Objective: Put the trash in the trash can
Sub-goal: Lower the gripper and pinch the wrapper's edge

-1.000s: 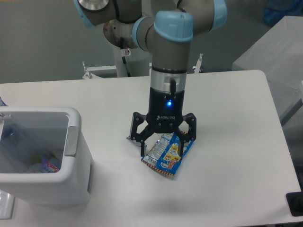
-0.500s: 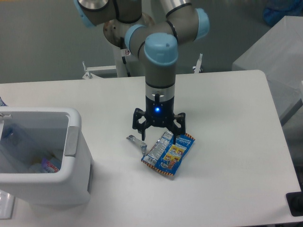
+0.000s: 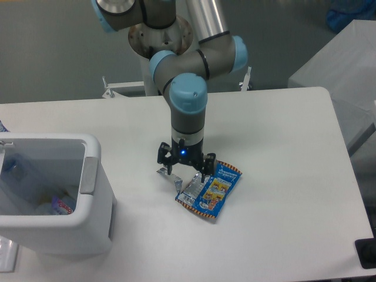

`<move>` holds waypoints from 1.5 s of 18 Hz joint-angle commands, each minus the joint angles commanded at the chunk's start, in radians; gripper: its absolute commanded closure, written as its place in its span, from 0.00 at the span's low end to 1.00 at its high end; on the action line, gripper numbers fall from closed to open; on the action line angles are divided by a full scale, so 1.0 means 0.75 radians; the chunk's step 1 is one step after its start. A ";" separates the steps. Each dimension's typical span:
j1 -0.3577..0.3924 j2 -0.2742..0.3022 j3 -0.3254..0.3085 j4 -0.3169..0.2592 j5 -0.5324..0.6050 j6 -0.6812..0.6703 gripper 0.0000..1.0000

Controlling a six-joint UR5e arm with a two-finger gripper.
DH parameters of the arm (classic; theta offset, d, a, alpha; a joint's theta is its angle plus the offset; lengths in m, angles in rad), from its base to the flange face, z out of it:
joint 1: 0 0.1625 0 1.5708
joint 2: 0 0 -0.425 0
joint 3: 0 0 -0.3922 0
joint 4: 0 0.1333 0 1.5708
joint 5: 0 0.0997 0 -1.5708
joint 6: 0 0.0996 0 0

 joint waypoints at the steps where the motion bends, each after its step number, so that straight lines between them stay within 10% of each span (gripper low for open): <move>1: -0.006 -0.006 -0.002 0.000 0.002 -0.002 0.01; 7: -0.022 -0.049 -0.002 0.000 0.012 -0.008 0.11; 15: -0.023 -0.055 0.002 0.000 0.084 -0.002 0.59; 27: -0.018 -0.039 0.029 -0.002 0.074 0.008 0.76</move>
